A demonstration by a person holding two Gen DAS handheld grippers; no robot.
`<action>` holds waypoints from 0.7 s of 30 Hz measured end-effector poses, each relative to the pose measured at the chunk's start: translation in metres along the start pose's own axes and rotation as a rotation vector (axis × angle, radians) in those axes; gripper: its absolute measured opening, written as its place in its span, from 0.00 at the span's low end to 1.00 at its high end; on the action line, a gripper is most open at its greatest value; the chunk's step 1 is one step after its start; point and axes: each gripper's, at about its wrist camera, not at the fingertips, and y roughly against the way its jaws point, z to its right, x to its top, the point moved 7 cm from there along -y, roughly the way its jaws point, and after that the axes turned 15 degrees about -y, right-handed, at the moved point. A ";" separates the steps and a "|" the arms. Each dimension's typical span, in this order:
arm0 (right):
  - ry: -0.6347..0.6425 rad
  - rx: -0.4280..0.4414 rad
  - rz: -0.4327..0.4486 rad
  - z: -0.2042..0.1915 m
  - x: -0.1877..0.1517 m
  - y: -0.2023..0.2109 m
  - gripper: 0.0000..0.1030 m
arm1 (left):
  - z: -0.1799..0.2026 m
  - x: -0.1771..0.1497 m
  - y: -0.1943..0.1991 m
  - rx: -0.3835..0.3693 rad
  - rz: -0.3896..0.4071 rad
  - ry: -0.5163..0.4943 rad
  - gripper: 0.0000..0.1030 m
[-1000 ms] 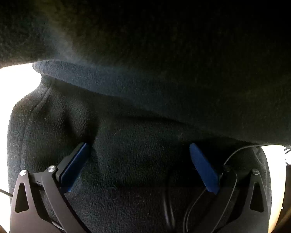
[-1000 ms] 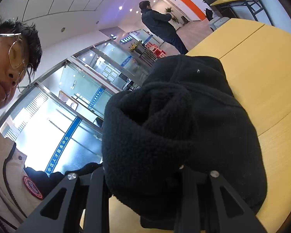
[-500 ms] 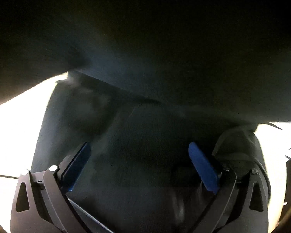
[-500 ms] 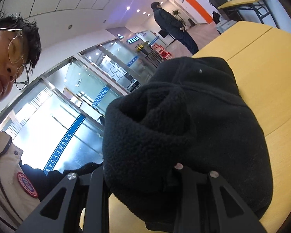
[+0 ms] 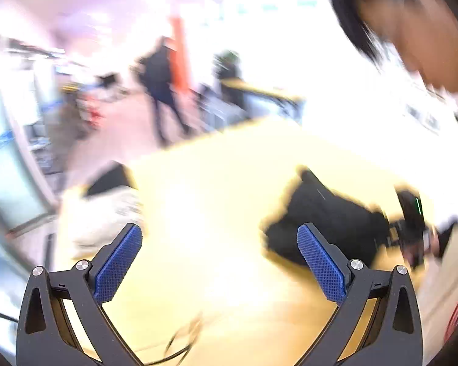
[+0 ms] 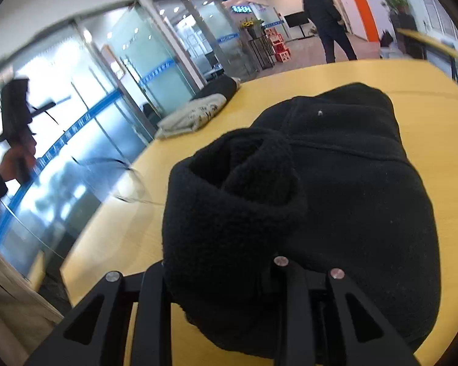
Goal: Fold clothes
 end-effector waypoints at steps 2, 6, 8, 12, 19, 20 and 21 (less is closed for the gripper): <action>0.127 -0.073 -0.004 -0.012 -0.007 -0.015 0.27 | -0.012 0.003 0.000 0.029 -0.002 0.101 1.00; 0.354 -0.213 0.038 -0.021 -0.029 -0.038 0.28 | 0.009 -0.009 -0.055 -0.095 -0.015 0.130 1.00; 0.455 -0.279 0.080 -0.021 -0.042 -0.046 0.28 | 0.046 -0.016 -0.104 -0.191 -0.031 0.107 1.00; 0.615 -0.404 0.221 -0.035 -0.038 -0.055 0.27 | 0.151 -0.017 -0.201 -0.331 -0.027 0.030 1.00; 0.957 -0.499 0.198 -0.025 -0.076 -0.097 0.27 | 0.173 0.005 -0.205 -0.367 -0.013 0.044 1.00; 0.976 -0.504 0.205 -0.023 -0.074 -0.096 0.27 | 0.173 -0.001 -0.212 -0.370 -0.022 0.048 1.00; 0.995 -0.509 0.212 -0.021 -0.072 -0.094 0.27 | 0.175 -0.004 -0.213 -0.368 -0.027 0.047 1.00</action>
